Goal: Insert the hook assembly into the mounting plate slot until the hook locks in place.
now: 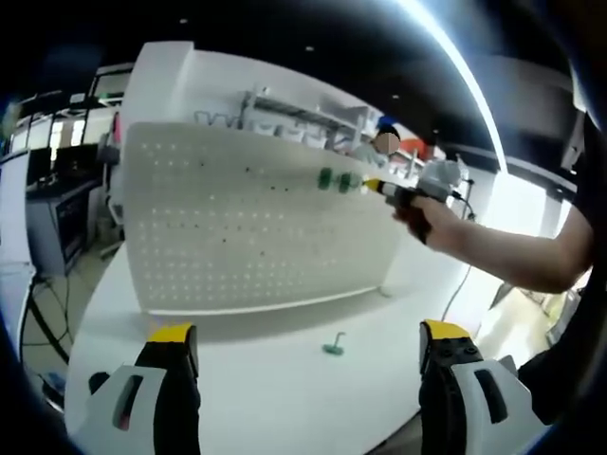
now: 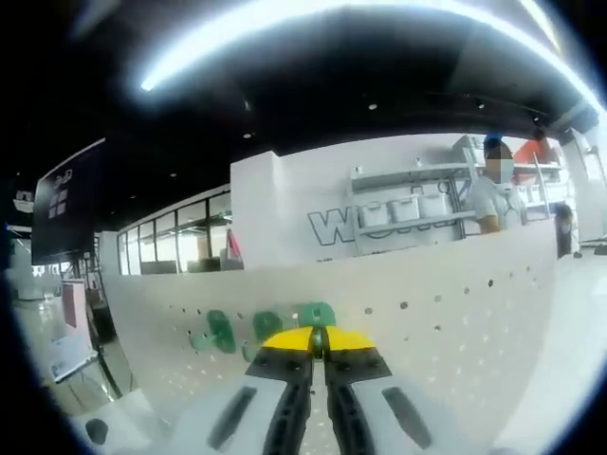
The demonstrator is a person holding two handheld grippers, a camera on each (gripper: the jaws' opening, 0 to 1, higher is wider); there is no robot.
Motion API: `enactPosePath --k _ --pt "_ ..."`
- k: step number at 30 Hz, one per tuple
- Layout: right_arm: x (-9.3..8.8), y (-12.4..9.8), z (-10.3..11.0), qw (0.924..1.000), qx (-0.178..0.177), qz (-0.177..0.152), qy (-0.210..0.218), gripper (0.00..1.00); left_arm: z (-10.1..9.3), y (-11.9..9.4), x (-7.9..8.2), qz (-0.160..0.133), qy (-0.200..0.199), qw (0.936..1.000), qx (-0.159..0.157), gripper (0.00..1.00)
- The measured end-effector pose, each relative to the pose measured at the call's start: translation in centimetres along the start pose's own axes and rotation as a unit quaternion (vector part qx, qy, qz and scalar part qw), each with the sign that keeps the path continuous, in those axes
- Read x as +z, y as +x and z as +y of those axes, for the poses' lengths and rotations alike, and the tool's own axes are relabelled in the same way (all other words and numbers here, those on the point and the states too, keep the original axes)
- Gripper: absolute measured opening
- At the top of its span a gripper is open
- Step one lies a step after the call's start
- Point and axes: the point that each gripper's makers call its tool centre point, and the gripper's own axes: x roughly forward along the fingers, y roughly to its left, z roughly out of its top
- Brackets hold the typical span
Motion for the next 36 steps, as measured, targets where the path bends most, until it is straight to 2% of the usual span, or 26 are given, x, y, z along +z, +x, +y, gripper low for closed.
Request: enactPosePath --k 18,21,26,29,33,36 --pt "-0.48 0.39 -0.88 0.9997 -0.015 -0.02 -0.001 0.0 0.35 0.43 -0.04 0.009 0.004 0.9999 0.005 0.97" --pt "-0.5 0.47 -0.87 0.9996 -0.013 -0.022 0.014 0.0 0.11 0.71 -0.05 0.012 0.004 0.9999 0.002 0.97" --pt "-0.68 0.45 -0.9 0.9996 -0.016 -0.021 0.002 0.0 -0.01 0.9 -0.37 0.017 0.002 0.9998 -0.001 0.98" --pt "-0.62 0.38 -0.98 0.9993 -0.017 -0.028 0.02 0.0 -0.09 0.95 -0.46 0.019 0.001 0.9998 -0.003 0.98" --pt "-0.62 0.37 -0.86 0.9994 -0.021 -0.024 -0.01 0.01 -0.16 0.95 -0.61 0.021 0.001 0.9998 -0.004 0.97" --pt "-0.64 0.31 -0.92 0.9994 -0.023 -0.025 -0.007 0.01 -0.14 0.89 -0.75 0.021 -0.001 0.9998 -0.004 0.97"
